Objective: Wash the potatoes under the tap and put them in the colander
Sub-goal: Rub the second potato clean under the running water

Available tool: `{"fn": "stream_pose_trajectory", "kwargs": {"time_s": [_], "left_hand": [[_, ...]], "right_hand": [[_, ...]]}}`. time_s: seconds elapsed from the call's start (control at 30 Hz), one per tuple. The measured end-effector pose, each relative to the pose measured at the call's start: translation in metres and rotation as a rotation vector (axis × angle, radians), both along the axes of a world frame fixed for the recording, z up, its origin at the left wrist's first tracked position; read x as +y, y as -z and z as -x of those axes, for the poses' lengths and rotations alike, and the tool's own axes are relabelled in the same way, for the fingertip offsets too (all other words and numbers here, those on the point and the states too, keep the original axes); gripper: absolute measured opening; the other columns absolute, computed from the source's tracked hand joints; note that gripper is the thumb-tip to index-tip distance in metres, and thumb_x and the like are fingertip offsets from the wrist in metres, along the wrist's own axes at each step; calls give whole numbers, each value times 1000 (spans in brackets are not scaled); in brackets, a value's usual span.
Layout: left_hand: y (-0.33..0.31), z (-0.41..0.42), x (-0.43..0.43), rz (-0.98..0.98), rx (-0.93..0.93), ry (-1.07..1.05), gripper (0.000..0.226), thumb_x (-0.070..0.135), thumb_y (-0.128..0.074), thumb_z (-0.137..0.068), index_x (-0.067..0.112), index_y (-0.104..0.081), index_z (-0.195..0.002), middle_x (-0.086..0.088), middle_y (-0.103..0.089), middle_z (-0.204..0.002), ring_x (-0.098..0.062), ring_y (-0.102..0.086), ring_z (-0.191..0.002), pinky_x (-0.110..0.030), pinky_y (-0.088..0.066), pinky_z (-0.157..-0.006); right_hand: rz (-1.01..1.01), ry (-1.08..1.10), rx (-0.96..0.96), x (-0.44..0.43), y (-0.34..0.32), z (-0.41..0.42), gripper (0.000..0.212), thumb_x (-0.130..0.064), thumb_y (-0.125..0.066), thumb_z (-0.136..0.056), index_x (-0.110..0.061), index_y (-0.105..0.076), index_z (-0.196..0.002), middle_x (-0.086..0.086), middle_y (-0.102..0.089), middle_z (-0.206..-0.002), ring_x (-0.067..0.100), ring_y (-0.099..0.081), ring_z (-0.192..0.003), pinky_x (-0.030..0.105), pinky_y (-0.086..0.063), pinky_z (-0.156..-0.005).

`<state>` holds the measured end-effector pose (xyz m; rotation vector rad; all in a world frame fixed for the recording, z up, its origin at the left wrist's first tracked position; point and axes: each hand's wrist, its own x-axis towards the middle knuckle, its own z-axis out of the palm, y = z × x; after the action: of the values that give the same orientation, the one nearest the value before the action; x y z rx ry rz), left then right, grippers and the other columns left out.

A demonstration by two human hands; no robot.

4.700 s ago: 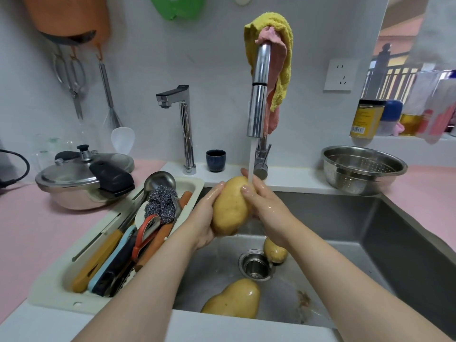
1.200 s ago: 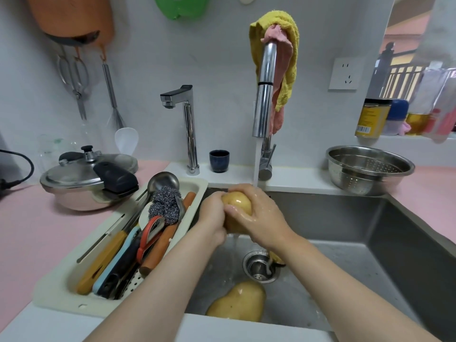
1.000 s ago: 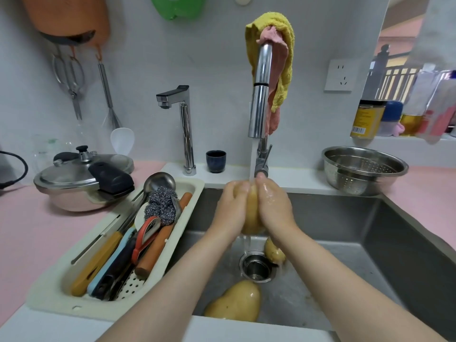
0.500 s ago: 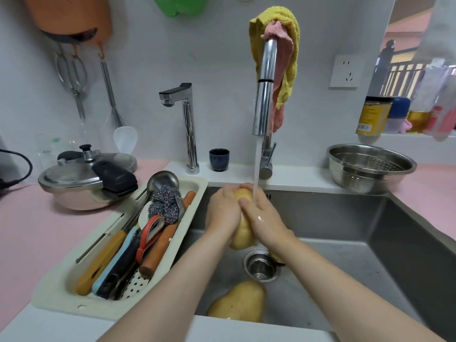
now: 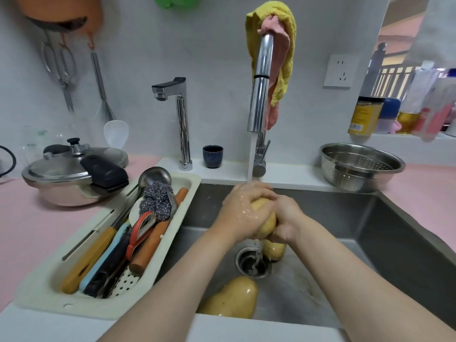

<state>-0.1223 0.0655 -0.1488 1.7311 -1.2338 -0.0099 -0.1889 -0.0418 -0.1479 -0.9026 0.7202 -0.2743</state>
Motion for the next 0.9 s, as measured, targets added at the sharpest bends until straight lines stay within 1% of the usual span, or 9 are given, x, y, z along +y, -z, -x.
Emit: {"fn": "stream_pose_trajectory", "kwargs": {"time_s": [0.1, 0.2, 0.3, 0.4, 0.47, 0.57, 0.63, 0.77, 0.9], "left_hand": [[-8, 1, 5, 143, 355, -139, 24, 20, -60, -98, 38, -77, -95, 22, -66, -103, -8, -58, -106, -30, -45, -100], [-8, -13, 6, 199, 805, -281, 32, 15, -53, -102, 31, -80, -93, 11, -73, -104, -13, -66, -100, -29, -54, -94], [-11, -28, 17, 299, 1180, -261, 24, 12, -56, -101, 21, -78, -100, -8, -76, -111, -27, -72, -94, -44, -59, -87], [-25, -23, 32, 281, 1340, -202, 30, 5, -43, -106, 21, -63, -90, -18, -64, -84, -30, -61, -69, -45, -52, -78], [-28, -19, 40, 289, 1317, -173, 37, 0, -37, -105, 22, -51, -79, -17, -57, -79, -31, -55, -69, -50, -48, -82], [-20, -19, 30, 236, 1204, -208, 18, 13, -54, -99, 14, -71, -95, -27, -72, -102, -36, -69, -86, -51, -57, -83], [-19, -14, 22, 232, 1130, -173, 26, 33, -61, -93, 19, -77, -108, -19, -74, -116, -36, -72, -101, -56, -59, -88], [-13, -5, 13, 78, 684, -81, 28, 53, -61, -88, 49, -63, -116, 4, -62, -131, -22, -59, -119, -49, -51, -103], [4, -12, 11, -20, 340, -53, 41, 47, -53, -100, 35, -51, -139, 5, -60, -132, -18, -56, -123, -37, -45, -102]], "right_hand": [[303, 22, -17, 14, -4, -5, 34, -36, -51, -103, -16, -71, -122, 19, -76, -111, 44, -72, -102, 70, -56, -84], [580, -34, -14, 34, -11, -8, 27, -34, -47, -105, -25, -72, -107, 10, -74, -104, 35, -73, -98, 52, -61, -87], [886, -152, -148, 45, -8, -7, 30, -43, -47, -103, -28, -64, -123, 1, -65, -119, 21, -64, -111, 31, -55, -92], [1235, -304, -127, 41, 4, -4, 55, -64, -59, -83, -41, -56, -133, -5, -53, -132, 14, -52, -124, 33, -43, -106], [1372, -279, -38, 38, 5, -3, 54, -58, -71, -84, -40, -55, -132, -9, -52, -131, 12, -52, -119, 33, -44, -100], [1365, -134, -51, 39, -1, -1, 36, -53, -66, -93, -36, -58, -123, -10, -57, -122, 10, -55, -108, 28, -42, -85], [1298, -15, 15, 37, -4, -2, 33, -55, -56, -99, -29, -61, -116, -7, -62, -115, 17, -59, -107, 31, -41, -80], [643, 154, 114, 29, -17, -5, 43, -52, -43, -104, -17, -63, -115, 11, -68, -120, 34, -65, -110, 48, -54, -99], [287, 187, 56, 26, -16, -4, 33, -38, -45, -103, -16, -68, -111, 16, -73, -108, 39, -68, -100, 63, -55, -92]]}}
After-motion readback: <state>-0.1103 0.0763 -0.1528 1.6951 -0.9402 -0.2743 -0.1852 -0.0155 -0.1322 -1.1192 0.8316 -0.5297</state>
